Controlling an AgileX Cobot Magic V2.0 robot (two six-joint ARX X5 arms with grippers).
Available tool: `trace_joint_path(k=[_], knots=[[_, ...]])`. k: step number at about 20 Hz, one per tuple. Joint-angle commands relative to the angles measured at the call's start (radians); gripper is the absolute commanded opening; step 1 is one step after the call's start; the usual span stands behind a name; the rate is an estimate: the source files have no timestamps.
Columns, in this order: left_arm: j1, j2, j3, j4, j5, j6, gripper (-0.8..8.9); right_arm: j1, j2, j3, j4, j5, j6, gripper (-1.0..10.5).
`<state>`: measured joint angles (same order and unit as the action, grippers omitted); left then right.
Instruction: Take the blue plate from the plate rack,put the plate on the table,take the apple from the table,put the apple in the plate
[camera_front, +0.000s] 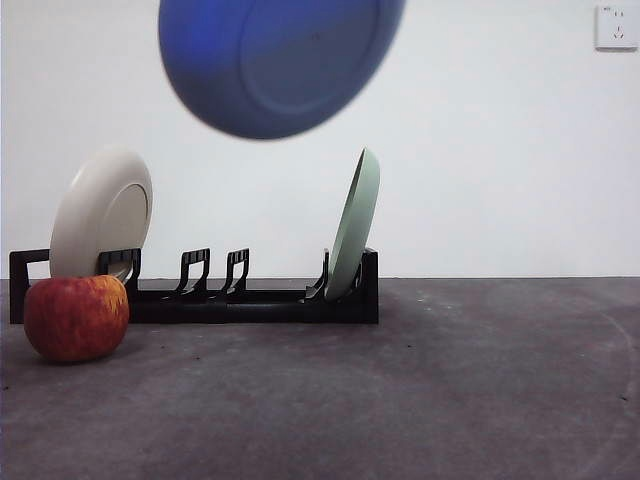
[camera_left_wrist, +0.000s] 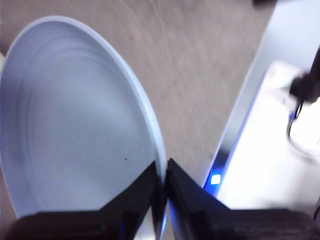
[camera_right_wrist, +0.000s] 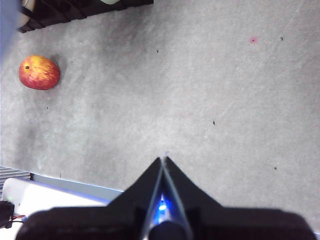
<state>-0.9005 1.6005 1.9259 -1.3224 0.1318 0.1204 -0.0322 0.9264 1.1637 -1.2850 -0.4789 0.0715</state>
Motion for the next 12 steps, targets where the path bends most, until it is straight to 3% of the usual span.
trace_joint_path(k=[1,5,9,12], knots=[[-0.058,-0.006,-0.106,0.008,-0.061,0.005,-0.08,0.001,-0.001,0.003,0.013,0.000,0.006,0.0],[-0.136,-0.006,-0.306,0.170,-0.129,-0.042,-0.08,0.001,-0.001,0.003,0.035,0.000,0.006,0.0],[-0.199,-0.005,-0.481,0.288,-0.386,-0.068,-0.08,0.001,-0.001,0.003,0.060,0.000,0.006,0.0],[-0.209,-0.005,-0.589,0.377,-0.418,-0.068,-0.08,0.001,0.000,0.003,0.079,0.000,0.006,0.0]])
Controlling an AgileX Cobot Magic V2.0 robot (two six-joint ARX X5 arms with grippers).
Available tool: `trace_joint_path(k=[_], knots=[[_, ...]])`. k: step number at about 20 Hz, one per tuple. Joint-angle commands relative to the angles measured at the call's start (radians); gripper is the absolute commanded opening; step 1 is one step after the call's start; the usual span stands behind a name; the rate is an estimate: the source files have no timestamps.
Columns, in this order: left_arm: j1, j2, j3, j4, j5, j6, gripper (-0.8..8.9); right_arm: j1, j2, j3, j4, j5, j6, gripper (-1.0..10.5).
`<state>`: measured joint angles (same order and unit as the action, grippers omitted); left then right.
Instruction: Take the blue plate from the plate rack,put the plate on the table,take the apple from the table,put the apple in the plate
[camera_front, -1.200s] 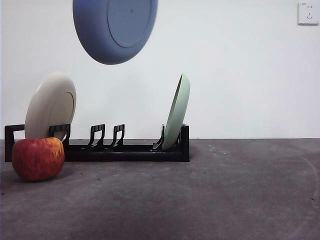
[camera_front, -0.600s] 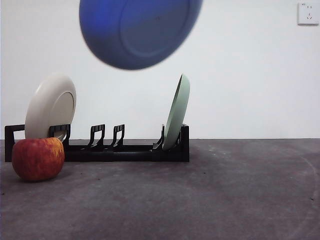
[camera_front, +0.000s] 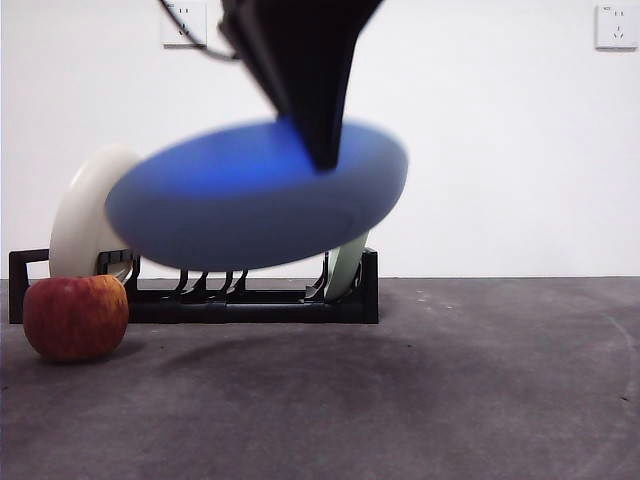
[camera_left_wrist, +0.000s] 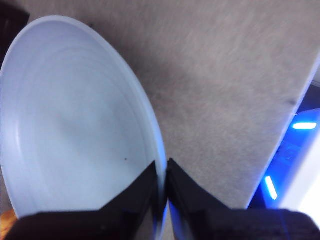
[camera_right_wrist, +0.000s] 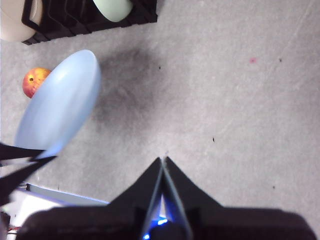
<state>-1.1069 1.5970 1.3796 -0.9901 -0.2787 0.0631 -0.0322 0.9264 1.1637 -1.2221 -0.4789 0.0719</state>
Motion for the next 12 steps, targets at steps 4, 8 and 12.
trace_joint_path(k=[4,8,12], knots=[[-0.003,-0.002,-0.151,0.163,-0.003,-0.006,-0.08,0.001,0.001,0.003,0.034,0.000,0.006,0.0],[-0.003,0.006,-0.206,0.240,0.011,0.046,-0.09,0.001,0.001,0.003,0.050,0.000,0.006,0.0],[-0.002,0.043,-0.207,0.243,0.028,0.046,-0.09,0.001,0.001,0.003,0.050,0.000,0.006,0.0]])
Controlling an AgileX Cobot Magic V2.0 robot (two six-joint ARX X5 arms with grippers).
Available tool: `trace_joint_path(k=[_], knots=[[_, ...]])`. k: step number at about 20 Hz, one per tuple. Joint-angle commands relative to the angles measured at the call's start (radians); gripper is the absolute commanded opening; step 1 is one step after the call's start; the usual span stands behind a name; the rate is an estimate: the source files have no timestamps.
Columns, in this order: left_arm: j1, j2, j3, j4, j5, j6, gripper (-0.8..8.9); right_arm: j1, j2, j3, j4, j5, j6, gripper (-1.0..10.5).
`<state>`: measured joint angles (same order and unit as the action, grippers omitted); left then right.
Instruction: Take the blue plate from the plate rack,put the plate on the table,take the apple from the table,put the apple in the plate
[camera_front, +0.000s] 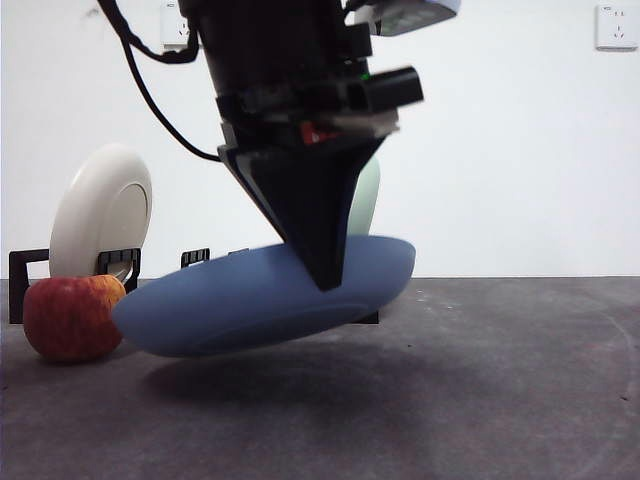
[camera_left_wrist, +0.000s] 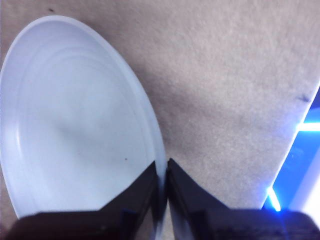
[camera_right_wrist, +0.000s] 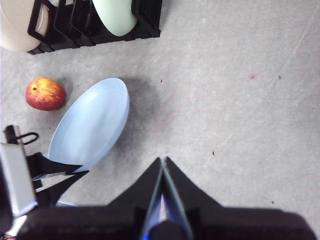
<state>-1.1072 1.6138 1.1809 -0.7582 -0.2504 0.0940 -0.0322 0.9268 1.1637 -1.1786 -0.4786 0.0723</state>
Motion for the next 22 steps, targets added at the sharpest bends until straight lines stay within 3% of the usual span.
trace_joint_path(k=[1,9,13,15,18,19,22], knots=[[-0.002,0.042,-0.008,0.017,0.007,0.016,-0.09,0.001,0.000,0.003,0.005,0.000,0.006,0.0],[0.002,0.105,-0.008,-0.006,0.016,0.014,0.05,0.001,0.000,0.003,0.000,0.000,0.006,0.0],[0.002,0.105,-0.008,-0.003,0.022,-0.005,3.19,0.001,0.000,0.003,0.000,0.000,0.006,0.0],[0.002,0.105,-0.008,0.001,0.022,-0.021,3.86,0.001,0.000,0.003,0.000,0.000,0.006,0.0],[0.002,0.102,-0.001,-0.004,0.025,-0.080,3.83,0.001,0.000,0.003,-0.005,0.000,0.008,0.1],[0.002,0.097,0.006,-0.020,0.045,-0.103,3.76,0.001,0.000,0.003,-0.003,0.000,0.016,0.6],[0.000,0.050,0.008,-0.049,0.168,-0.143,3.71,0.002,0.000,0.003,0.001,-0.001,0.030,1.6]])
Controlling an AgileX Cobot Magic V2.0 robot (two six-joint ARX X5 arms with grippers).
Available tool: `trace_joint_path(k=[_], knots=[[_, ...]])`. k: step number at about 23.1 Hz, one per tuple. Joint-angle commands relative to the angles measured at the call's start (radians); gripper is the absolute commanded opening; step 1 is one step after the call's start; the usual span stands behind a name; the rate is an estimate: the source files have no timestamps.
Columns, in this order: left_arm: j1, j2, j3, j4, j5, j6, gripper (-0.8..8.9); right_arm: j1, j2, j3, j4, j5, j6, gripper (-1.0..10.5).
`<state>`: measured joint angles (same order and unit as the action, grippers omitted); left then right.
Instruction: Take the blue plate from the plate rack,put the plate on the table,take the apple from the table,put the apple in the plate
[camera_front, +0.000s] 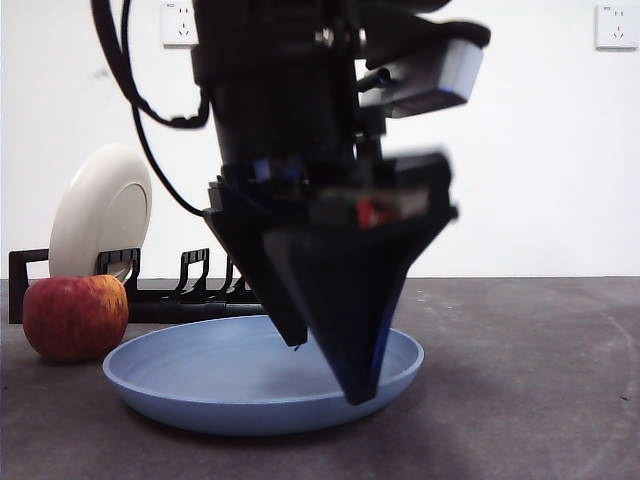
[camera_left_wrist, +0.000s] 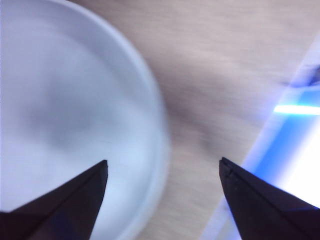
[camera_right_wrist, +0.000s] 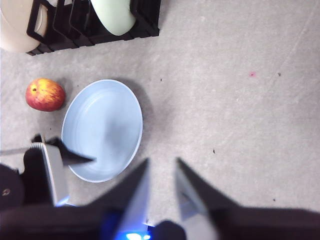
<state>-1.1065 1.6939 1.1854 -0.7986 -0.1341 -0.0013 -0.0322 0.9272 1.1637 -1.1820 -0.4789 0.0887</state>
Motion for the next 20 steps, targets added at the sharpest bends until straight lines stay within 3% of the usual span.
trace_joint_path(k=[1,3,4,5,6,9,15,20], knots=[[-0.003,-0.053,0.003,-0.018,0.082,-0.062,3.36,0.003,0.000,0.003,0.008,-0.001,0.014,1.6],[-0.013,-0.113,0.003,-0.049,0.095,-0.105,0.57,0.017,0.000,0.003,0.014,-0.005,0.022,1.7],[-0.015,-0.153,0.003,-0.069,0.093,-0.125,-0.13,0.031,0.001,0.003,0.023,-0.005,0.032,1.7],[-0.018,-0.195,0.003,-0.087,0.091,-0.145,-0.04,0.050,0.005,0.003,0.040,-0.010,0.041,1.8],[-0.019,-0.241,0.003,-0.106,0.090,-0.163,-0.04,0.077,0.007,0.003,0.061,-0.026,0.045,2.6],[-0.019,-0.404,0.004,-0.178,0.081,-0.216,-0.04,0.206,0.041,0.004,0.156,-0.064,0.107,5.9],[-0.018,-0.767,0.014,-0.331,-0.003,-0.386,-0.06,0.556,0.250,0.018,0.450,-0.023,0.198,6.0],[-0.018,-0.914,0.031,-0.433,-0.114,-0.485,-0.06,0.715,0.474,0.131,0.494,0.071,0.171,7.0]])
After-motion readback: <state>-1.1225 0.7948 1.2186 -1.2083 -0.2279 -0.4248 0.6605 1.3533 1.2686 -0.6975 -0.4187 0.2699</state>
